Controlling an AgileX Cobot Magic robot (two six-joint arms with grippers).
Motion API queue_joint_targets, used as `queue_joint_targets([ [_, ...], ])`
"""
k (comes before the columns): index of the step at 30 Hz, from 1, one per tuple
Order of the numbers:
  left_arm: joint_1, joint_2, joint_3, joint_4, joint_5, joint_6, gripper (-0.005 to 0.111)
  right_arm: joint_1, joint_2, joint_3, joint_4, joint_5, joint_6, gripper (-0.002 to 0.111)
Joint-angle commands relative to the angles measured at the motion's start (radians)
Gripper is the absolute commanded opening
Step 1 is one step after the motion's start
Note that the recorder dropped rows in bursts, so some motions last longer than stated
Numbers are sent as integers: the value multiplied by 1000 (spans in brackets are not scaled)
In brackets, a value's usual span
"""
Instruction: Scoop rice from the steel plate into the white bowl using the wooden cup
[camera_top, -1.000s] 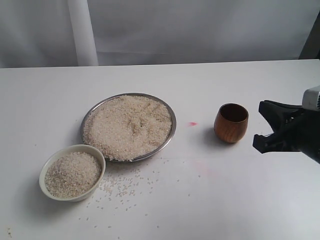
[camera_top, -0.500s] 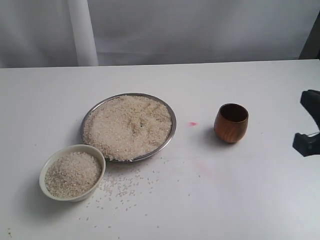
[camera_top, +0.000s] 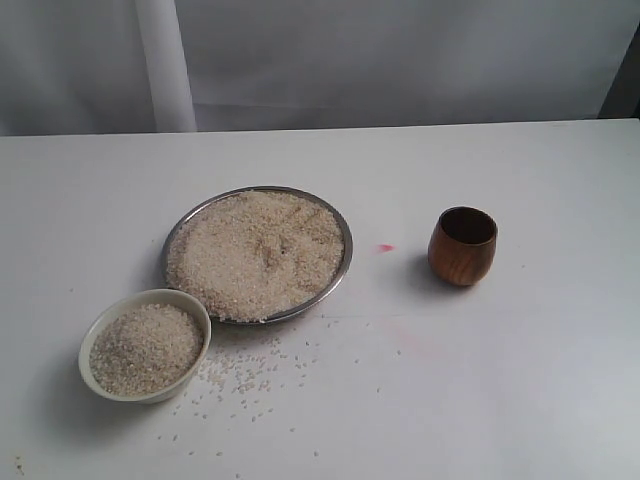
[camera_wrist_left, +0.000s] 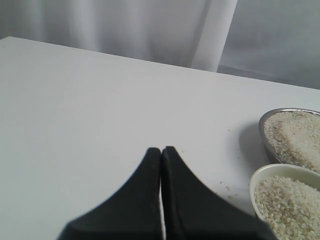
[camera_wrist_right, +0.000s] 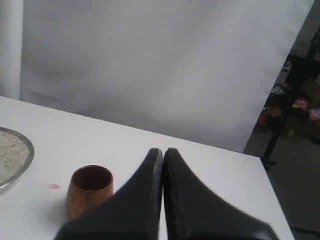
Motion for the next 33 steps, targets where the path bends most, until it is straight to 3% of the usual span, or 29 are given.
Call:
queue_joint_targets([
  [1, 0, -2, -4, 3, -7, -1, 0, 2, -107, 15, -14, 81, -3, 0],
  [16, 0, -2, -4, 3, -7, -1, 0, 2, -244, 281, 83, -69, 36, 0],
  [33, 0, -2, -4, 3, -7, -1, 0, 2, -244, 281, 83, -16, 36, 0],
])
